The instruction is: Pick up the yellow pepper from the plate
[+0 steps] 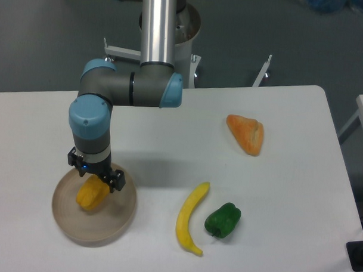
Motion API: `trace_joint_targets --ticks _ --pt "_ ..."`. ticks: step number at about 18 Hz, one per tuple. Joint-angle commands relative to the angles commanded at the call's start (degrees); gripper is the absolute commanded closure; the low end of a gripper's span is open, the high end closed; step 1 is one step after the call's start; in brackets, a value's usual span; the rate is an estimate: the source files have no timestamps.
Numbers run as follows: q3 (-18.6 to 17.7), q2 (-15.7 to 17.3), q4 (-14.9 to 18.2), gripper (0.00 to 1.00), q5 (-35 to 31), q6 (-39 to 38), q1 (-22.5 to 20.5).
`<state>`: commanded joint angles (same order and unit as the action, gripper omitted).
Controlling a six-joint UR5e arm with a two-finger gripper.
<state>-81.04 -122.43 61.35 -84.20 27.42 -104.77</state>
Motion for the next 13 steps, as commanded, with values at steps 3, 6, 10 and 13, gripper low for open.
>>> trace_joint_targets --ticks 3,6,10,13 --pt "0.00 -0.18 0.00 0.00 0.00 0.00 0.62" --pt "0.09 -0.26 0.00 0.00 0.00 0.00 0.70" --pt "0.09 -0.70 0.00 0.14 -0.18 1.05 0.62" --pt "0.09 -0.79 0.00 0.33 -0.18 1.75 0.62"
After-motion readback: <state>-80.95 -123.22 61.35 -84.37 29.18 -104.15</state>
